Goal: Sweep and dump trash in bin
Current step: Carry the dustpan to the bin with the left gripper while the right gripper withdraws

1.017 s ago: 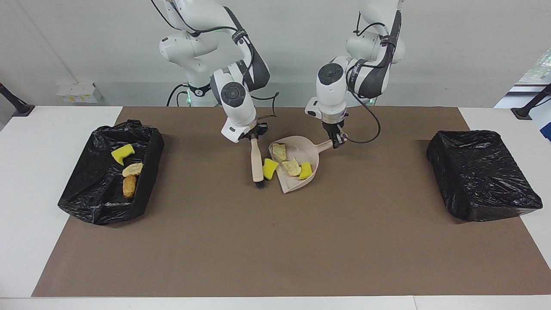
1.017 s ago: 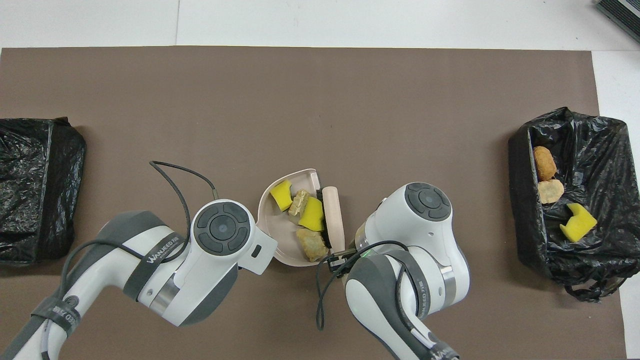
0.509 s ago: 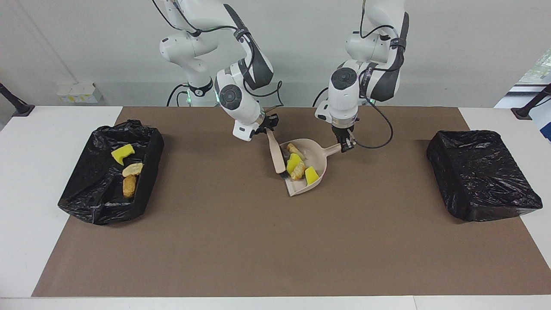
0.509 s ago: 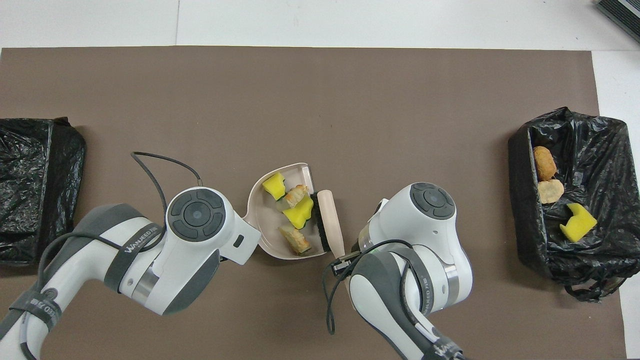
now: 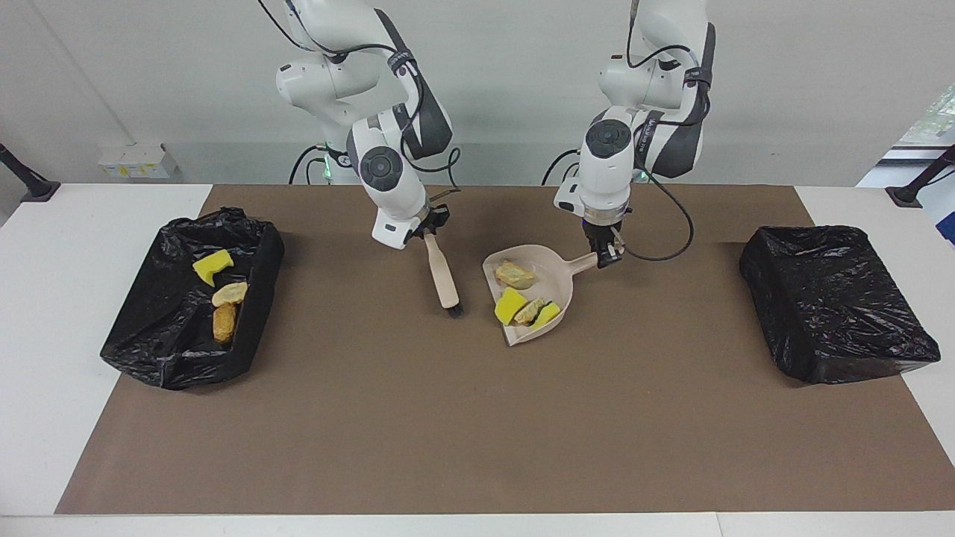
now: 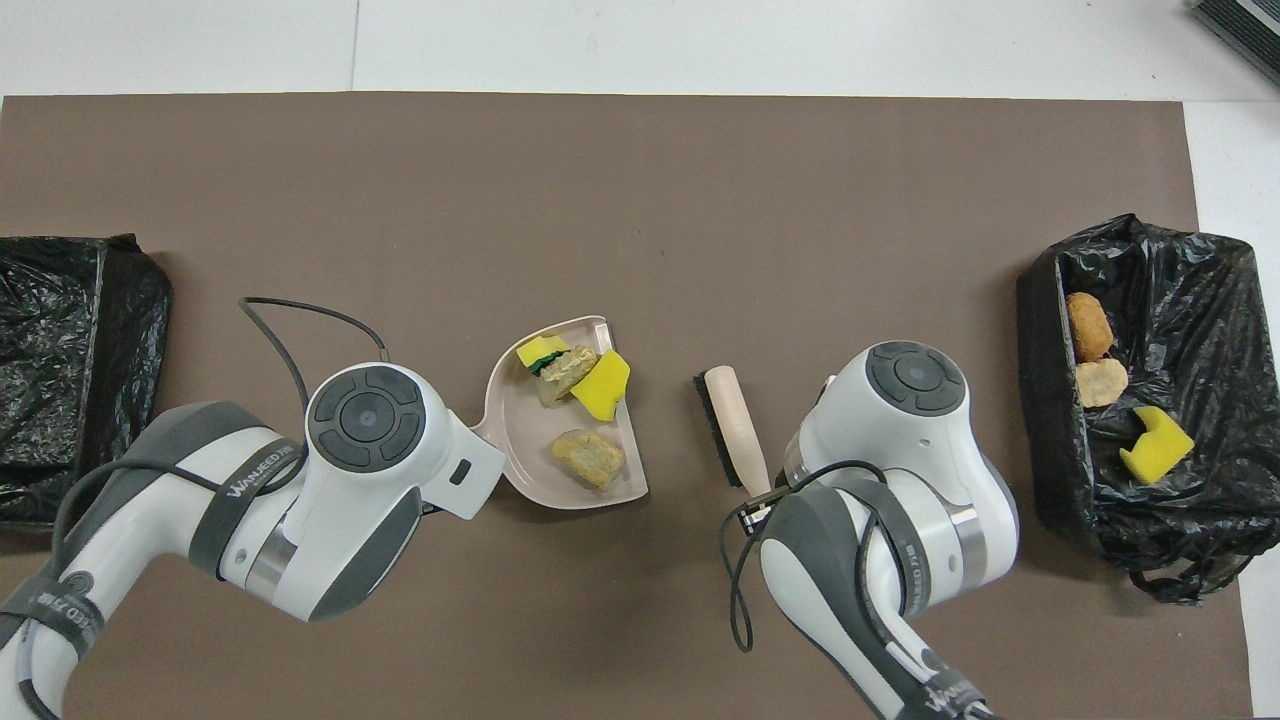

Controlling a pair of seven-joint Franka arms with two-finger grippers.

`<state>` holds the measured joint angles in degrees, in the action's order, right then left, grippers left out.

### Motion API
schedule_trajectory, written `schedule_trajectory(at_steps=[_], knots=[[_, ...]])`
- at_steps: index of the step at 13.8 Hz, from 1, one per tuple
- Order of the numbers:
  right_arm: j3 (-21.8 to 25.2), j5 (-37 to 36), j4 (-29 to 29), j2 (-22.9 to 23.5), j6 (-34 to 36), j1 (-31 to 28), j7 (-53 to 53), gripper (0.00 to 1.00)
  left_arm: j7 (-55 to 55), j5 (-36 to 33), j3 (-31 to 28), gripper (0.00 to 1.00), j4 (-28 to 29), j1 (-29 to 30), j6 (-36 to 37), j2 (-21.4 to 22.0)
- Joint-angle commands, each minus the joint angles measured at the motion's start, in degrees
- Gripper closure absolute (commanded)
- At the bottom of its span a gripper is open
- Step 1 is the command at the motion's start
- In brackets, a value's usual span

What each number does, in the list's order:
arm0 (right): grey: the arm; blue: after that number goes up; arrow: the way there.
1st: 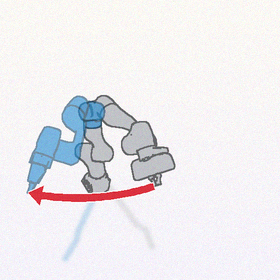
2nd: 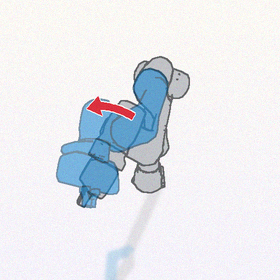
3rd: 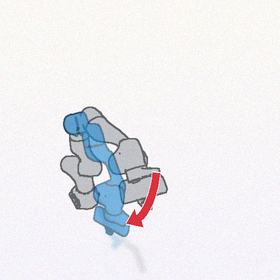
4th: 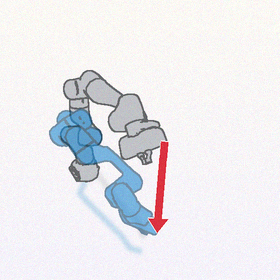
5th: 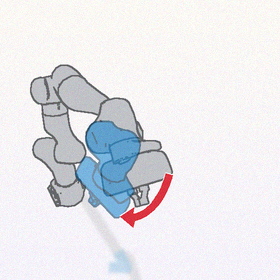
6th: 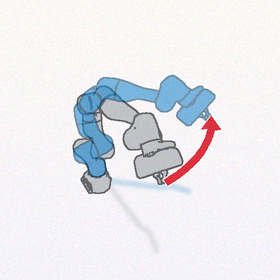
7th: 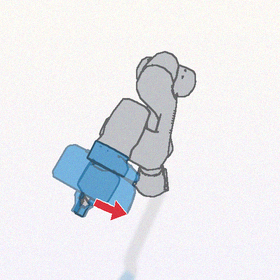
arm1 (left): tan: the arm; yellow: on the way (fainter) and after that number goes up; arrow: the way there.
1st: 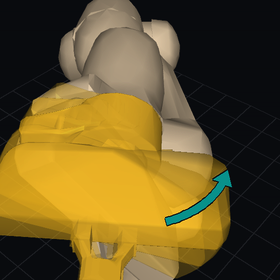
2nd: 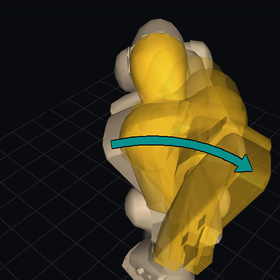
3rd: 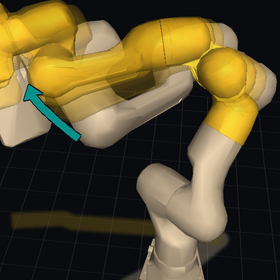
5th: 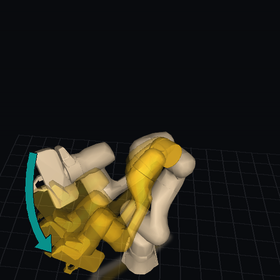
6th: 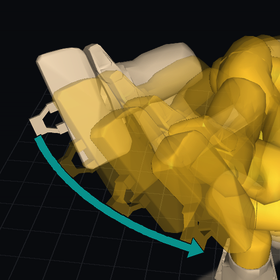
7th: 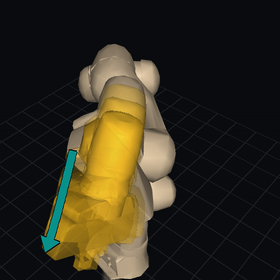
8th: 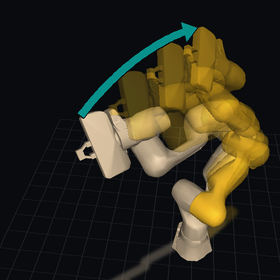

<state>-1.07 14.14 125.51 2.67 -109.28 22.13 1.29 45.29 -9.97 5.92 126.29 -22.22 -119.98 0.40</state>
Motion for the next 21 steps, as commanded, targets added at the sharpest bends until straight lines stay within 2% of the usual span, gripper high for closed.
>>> schedule_trajectory(at_steps=[1, 4, 6, 8, 10, 14, 17, 21], knots=[[-0.42, -3.67, 0.88, -2.58, 2.13, -4.37, -0.59, 1.0, 3.92, 1.0, 0.06, 1.0, 0.8, 2.0, -0.78, 3.02], [-0.42, -7.36, 0.79, -3.99, 2.4, -7.1, -5.74, 1.0, 7.87, 2.84, -0.12, 1.0, 0.19, 4.72, 0.44, 5.39], [-0.34, -11.66, 0.53, -4.78, 2.4, -7.98, -9.28, 1.0, 11.92, 3.02, -0.12, 1.0, -1.56, 7.62, 4.03, 6.63], [-0.86, -12.29, 0.18, -5.74, 4.23, -11.57, -9.02, 1.0, 13.76, 3.02, -0.3, 1.0, -3.06, 10.25, 6.5, 7.68], [-0.95, -12.29, 2.1, -7.5, 4.51, -10.89, -10.25, 1.0, 20.51, 3.02, -0.38, 1.0, -4.55, 14.38, 7.12, 8.03], [-1.13, -10.54, 1.94, -8.03, 3.9, -2.64, -18.67, 1.0, 33.17, 3.11, -0.39, 1.0, -7.11, 25.0, 7.92, 7.95], [-1.13, -4.31, 1.32, -8.47, 2.4, 3.68, -24.12, 1.0, 41.7, 3.11, -0.56, 1.0, -10.79, 32.22, 8.53, 7.25], [-1.65, -1.31, -1.23, -7.34, 1.44, 14.84, -38.44, 1.0, 53.73, 3.02, -1.0, 1.0, -14.39, 44.08, 7.83, 5.32]])
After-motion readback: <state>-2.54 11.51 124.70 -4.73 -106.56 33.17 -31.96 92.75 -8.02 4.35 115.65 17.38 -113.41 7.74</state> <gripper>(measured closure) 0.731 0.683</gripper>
